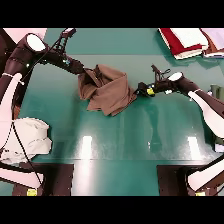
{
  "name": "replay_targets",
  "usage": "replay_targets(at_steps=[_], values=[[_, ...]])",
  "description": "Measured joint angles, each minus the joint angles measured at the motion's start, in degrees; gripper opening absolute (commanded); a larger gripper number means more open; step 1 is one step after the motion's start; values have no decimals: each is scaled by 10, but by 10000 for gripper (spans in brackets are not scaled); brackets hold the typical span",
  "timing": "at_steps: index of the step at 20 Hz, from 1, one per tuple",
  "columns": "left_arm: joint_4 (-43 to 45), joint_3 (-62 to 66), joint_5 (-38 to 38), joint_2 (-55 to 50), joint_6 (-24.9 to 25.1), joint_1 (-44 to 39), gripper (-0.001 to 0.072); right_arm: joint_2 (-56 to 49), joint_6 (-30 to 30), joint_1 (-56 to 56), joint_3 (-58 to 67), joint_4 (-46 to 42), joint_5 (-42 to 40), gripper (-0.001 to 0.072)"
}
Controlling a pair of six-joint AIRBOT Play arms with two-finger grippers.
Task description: Fold the shirts.
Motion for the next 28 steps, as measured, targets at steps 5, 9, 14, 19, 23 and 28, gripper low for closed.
replay_targets(at_steps=[5, 9, 14, 19, 23, 28], values=[[80, 7, 12, 52, -26, 7, 28, 48, 23, -37, 67, -65, 24, 19], [141, 22, 50, 147, -36, 25, 28, 146, 41, -102, 141, -141, 74, 19], [161, 29, 110, 268, -39, 33, 28, 252, 49, -167, 246, -175, 133, 19], [171, 31, 150, 366, -35, 35, 28, 330, 50, -213, 337, -187, 201, 19], [174, 34, 168, 440, -28, 35, 28, 391, 50, -252, 379, -169, 231, 19], [139, 83, 131, 490, -26, 36, 28, 445, 51, -287, 393, -158, 241, 18]])
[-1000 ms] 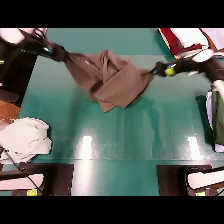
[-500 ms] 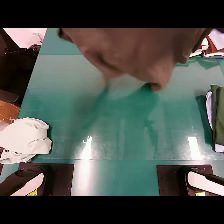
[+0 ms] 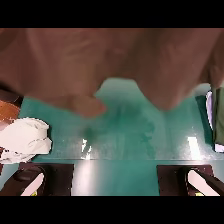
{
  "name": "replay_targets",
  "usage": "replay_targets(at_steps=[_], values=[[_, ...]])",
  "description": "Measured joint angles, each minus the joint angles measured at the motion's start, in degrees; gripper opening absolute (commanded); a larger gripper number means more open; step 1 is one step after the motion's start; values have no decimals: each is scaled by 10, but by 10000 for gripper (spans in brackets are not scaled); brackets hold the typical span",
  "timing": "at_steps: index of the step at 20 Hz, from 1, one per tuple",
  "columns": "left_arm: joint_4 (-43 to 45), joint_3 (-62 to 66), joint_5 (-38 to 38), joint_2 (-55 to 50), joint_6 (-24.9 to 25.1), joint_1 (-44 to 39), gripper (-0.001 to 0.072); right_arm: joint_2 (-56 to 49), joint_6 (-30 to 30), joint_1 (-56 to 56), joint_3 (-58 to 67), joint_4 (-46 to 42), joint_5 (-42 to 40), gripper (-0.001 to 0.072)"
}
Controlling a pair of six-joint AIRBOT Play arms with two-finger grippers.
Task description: Fold the shirts.
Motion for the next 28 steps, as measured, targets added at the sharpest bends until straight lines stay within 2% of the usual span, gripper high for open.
replay_targets(at_steps=[4, 9, 12, 15, 16, 17, 18, 19, 21, 23, 28], values=[[-17, 15, -99, -31, 0, 0, 28, -26, 3, 21, -23, -29, 10, 19], [-20, -68, -186, -146, -3, 0, 28, -149, 8, 115, -83, -83, 25, 18], [-25, -149, -182, -237, -3, 0, 28, -245, 9, 159, -110, -117, 3, 19], [-25, -198, -127, -330, -2, 0, 29, -332, 10, 181, -112, -123, -48, 23], [-24, -207, -103, -359, -2, 0, 30, -355, 10, 184, -107, -120, -64, 52], [-24, -213, -82, -381, -5, 0, 74, -376, 13, 186, -99, -114, -75, 304], [-23, -218, -60, -399, -14, 0, 404, -397, 14, 188, -90, -110, -85, 493], [-19, -221, -39, -413, -24, 0, 681, -413, 17, 188, -79, -106, -92, 505], [-10, -219, -14, -429, -42, 2, 599, -435, 28, 186, -53, -94, -100, 499], [-2, -205, -19, -438, -51, 11, 597, -443, 34, 179, -28, -89, -97, 441], [-4, -191, -107, -401, -61, 91, 598, -381, 31, 140, -66, -84, -23, 441]])
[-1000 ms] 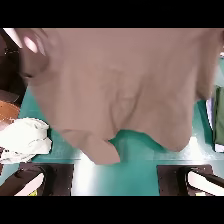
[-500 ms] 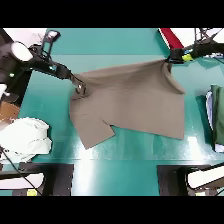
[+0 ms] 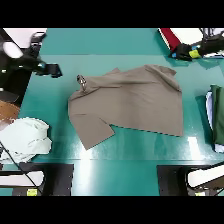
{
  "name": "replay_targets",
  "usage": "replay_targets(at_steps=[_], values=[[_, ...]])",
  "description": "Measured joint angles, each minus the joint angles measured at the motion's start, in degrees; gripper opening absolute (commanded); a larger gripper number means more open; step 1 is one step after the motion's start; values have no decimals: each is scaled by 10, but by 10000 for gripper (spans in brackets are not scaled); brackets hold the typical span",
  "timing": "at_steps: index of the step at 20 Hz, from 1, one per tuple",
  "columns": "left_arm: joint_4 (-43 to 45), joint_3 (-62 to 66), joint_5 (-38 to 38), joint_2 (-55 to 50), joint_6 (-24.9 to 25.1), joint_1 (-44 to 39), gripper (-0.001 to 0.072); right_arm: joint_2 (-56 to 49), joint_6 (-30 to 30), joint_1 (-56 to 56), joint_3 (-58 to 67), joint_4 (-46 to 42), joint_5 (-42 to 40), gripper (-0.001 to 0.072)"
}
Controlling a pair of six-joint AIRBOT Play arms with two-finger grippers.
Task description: Fold the shirts.
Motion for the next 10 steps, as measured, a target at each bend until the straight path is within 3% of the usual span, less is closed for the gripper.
replay_targets(at_steps=[5, 10], values=[[-87, -155, -78, 67, 16, 82, 598, 113, -23, -31, -153, 1, 44, 441], [-188, -323, -70, 93, 51, 102, 598, 207, -37, -37, -285, 2, 20, 440]])
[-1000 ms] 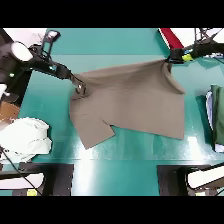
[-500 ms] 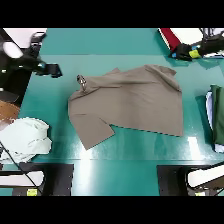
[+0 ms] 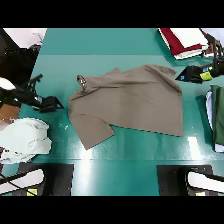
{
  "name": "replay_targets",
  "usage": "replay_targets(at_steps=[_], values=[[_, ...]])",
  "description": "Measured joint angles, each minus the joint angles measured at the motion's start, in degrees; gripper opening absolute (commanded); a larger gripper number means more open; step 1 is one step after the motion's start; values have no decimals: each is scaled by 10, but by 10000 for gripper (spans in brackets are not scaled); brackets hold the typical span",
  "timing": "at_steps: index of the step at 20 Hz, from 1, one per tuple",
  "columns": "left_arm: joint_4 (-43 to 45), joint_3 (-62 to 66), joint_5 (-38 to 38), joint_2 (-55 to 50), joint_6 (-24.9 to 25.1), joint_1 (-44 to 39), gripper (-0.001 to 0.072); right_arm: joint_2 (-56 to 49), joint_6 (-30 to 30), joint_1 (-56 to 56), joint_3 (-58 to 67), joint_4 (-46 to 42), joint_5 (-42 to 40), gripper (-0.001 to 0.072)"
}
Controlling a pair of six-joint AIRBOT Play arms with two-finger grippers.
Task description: Fold the shirts.
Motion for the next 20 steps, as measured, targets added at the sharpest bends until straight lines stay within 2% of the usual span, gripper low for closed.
replay_targets(at_steps=[9, 10, 11, 12, 16, 20], values=[[-51, -72, 83, -6, 23, -68, 596, 88, -5, 0, -89, 0, -24, 440], [-55, -74, 88, -9, 23, -77, 561, 93, -5, -2, -91, 0, -24, 440], [-56, -75, 95, -11, 21, -85, 276, 100, -5, -5, -92, -1, -22, 440], [-49, -74, 102, -14, 16, -89, 31, 106, -5, -11, -94, 0, -17, 441], [-48, -46, 110, -16, 2, -97, 28, 121, -5, -71, -111, -3, 34, 441], [-47, 4, 90, -16, -3, -100, 28, 144, -15, -189, -214, -5, 59, 462]])
